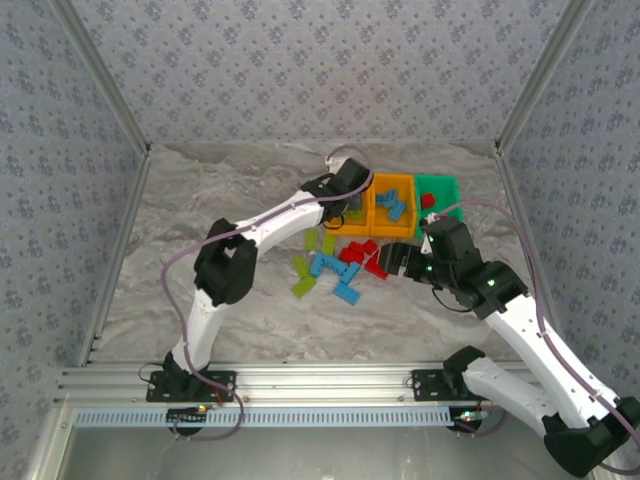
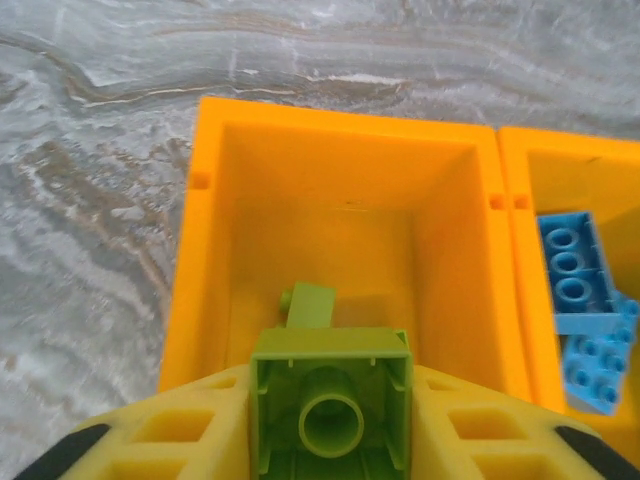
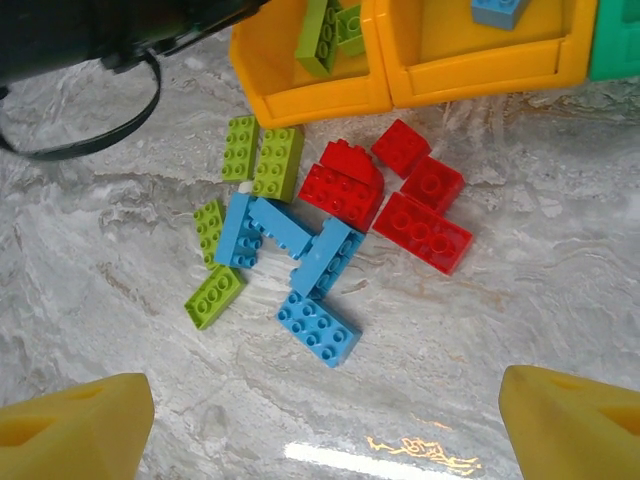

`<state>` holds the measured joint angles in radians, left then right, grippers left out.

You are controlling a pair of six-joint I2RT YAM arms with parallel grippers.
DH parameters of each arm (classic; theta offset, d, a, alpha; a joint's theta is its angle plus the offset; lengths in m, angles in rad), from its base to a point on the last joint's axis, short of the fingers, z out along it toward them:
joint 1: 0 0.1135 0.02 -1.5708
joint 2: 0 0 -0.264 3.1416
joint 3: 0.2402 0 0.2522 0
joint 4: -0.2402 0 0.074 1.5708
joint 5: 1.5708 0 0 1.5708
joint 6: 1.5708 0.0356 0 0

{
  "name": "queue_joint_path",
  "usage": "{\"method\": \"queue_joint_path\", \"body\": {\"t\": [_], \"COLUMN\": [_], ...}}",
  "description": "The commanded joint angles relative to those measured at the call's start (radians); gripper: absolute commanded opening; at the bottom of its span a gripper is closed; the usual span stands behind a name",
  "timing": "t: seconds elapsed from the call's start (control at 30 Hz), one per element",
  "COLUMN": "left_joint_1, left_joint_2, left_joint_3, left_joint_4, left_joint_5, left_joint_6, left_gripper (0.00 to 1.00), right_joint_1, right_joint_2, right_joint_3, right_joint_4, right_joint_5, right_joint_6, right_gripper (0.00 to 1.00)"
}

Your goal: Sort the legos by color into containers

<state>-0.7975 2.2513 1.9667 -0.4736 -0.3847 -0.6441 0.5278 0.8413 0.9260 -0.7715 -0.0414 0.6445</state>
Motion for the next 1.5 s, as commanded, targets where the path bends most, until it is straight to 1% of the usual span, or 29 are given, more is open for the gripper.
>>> {"method": "queue_joint_path", "body": {"t": [0.0,0.1,0.17,0.3,0.37,0.4,0.43,0.47,0.57,0.63,0.7,0.77,0.83,0.87,0.97,1.07,1.13,1.2,1.23,1.33,1.4,1.47], "left_joint_1": [0.013,0.011,0.007,-0.009,-0.027,-0.039,-0.057,-0.078,-0.128,-0.144,-0.154,-0.158,-0.160,-0.160,-0.161,-0.164,-0.165,-0.164,-0.164,-0.163,-0.165,-0.165], "left_joint_2": [0.017,-0.028,-0.113,-0.378,-0.550,-0.629,-0.710,-0.793,-1.001,-1.120,-1.233,-1.315,-1.369,-1.388,-1.433,-1.476,-1.495,-1.507,-1.509,-1.498,-1.504,-1.515], "left_joint_3": [0.119,0.091,-0.004,-0.314,-0.529,-0.612,-0.698,-0.768,-0.927,-0.990,-1.017,-1.018,-1.005,-0.995,-1.017,-1.092,-1.141,-1.191,-1.211,-1.223,-1.231,-1.244], "left_joint_4": [-0.089,-0.089,-0.048,0.084,0.187,0.219,0.240,0.246,0.199,0.115,-0.014,-0.135,-0.262,-0.319,-0.391,-0.335,-0.279,-0.212,-0.173,-0.167,-0.169,-0.169], "left_joint_5": [0.045,0.059,0.078,0.135,0.174,0.177,0.179,0.180,0.218,0.287,0.364,0.396,0.431,0.451,0.495,0.508,0.548,0.574,0.574,0.590,0.602,0.602], "left_joint_6": [0.061,0.081,0.086,0.071,0.067,0.075,0.100,0.144,0.308,0.416,0.520,0.591,0.670,0.718,0.870,0.958,1.007,1.043,1.054,1.058,1.042,1.032], "left_gripper": [0.44,0.45,0.45,0.45,0.45,0.45,0.45,0.45,0.46,0.50,0.57,0.63,0.72,0.79,0.98,0.99,0.99,0.99,0.99,0.99,0.99,0.99], "right_joint_1": [-0.002,-0.002,-0.002,-0.005,-0.007,-0.012,-0.014,-0.014,-0.008,0.001,0.009,0.025,0.040,0.044,0.043,0.036,0.024,0.015,0.014,0.014,0.013,0.012], "right_joint_2": [-0.034,-0.045,-0.038,0.008,0.056,0.084,0.122,0.164,0.300,0.385,0.478,0.552,0.608,0.634,0.681,0.724,0.751,0.774,0.780,0.790,0.794,0.805], "right_joint_3": [-0.018,-0.039,-0.061,-0.107,-0.135,-0.142,-0.145,-0.148,-0.142,-0.131,-0.108,-0.070,-0.046,-0.038,-0.032,-0.015,-0.007,-0.004,-0.005,-0.017,-0.023,-0.019], "right_joint_4": [-0.028,-0.029,-0.017,0.022,0.076,0.094,0.116,0.144,0.210,0.240,0.261,0.254,0.258,0.258,0.278,0.267,0.272,0.289,0.300,0.350,0.372,0.366], "right_joint_5": [0.039,0.059,0.078,0.110,0.086,0.070,0.052,0.039,0.026,0.038,0.057,0.075,0.101,0.117,0.166,0.226,0.209,0.158,0.137,0.077,0.063,0.062], "right_joint_6": [0.027,0.030,0.025,0.006,-0.007,-0.006,-0.041,-0.065,-0.146,-0.193,-0.240,-0.274,-0.309,-0.321,-0.343,-0.359,-0.379,-0.405,-0.418,-0.455,-0.457,-0.448], "right_gripper": [0.92,0.92,0.92,0.92,0.93,0.93,0.94,0.94,0.93,0.92,0.91,0.90,0.90,0.90,0.90,0.91,0.90,0.85,0.83,0.70,0.61,0.55]}}
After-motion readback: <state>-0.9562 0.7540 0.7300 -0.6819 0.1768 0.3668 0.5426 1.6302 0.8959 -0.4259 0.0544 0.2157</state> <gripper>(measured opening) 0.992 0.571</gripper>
